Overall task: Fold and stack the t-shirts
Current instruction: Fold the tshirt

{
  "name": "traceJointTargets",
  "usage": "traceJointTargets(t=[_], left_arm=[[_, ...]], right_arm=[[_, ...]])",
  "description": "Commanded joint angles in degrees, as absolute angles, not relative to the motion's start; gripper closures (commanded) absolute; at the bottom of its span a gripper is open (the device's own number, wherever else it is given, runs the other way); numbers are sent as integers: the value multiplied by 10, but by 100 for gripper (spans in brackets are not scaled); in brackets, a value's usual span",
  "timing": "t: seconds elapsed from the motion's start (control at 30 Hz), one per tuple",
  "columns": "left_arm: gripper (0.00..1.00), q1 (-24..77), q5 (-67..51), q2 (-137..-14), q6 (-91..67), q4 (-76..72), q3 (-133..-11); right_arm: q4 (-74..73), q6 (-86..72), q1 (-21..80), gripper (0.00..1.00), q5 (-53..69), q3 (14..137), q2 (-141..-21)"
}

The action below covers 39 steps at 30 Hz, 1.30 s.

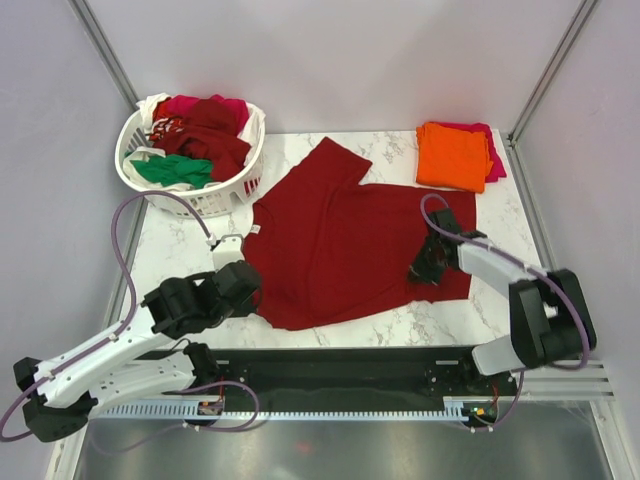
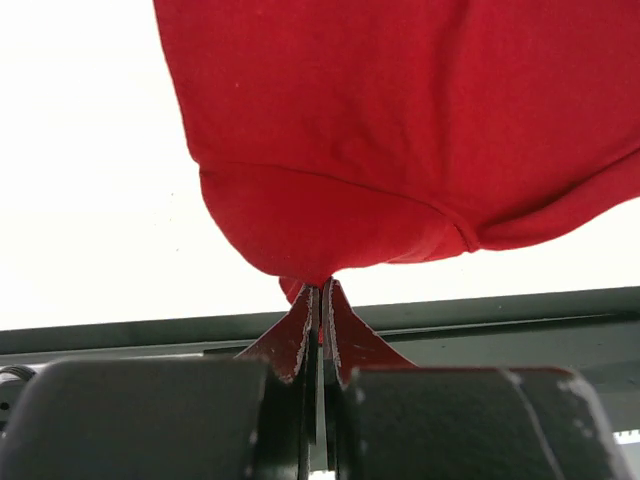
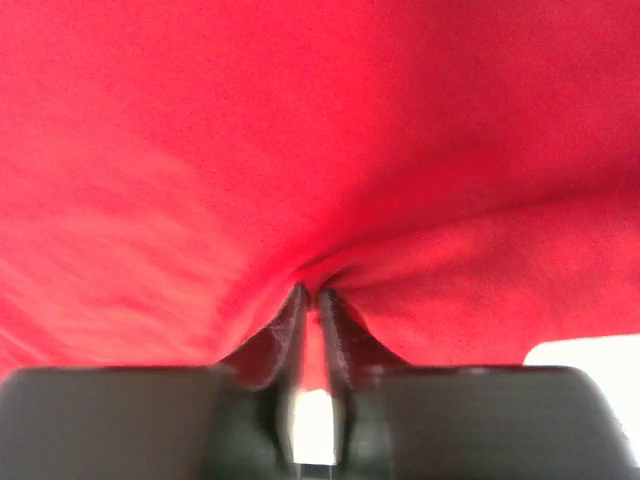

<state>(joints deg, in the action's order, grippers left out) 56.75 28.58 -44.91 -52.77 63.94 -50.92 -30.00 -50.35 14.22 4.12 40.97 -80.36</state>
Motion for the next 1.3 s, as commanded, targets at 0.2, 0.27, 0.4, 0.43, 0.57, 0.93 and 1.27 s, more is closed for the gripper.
traceJointTargets(t=[0.2,0.27,0.4,0.43,0.57,0.93,1.27], left_arm=[[98,562,313,-438,-497,634,-512],[98,562,311,-436,-492,629,-510],[98,562,306,-438,-484,621,-506],[98,562,305,-439,-483,619,-506],[98,562,301,-440,-478,616,-504],[98,563,299,-435,-477,612,-502],[98,562,302,-433,-479,613,-501]], right_arm=[[-336,-370,171,9,-65,555,-796],[-367,-367,171,9,-96,534,-727],[-397,-383,170,14,-125,469,-633],[-400,-389,170,16,-112,457,-622],[-407,-420,170,25,-75,395,-590],[-396,-464,169,46,-112,345,-583],[-373,-472,168,51,-114,311,-599]])
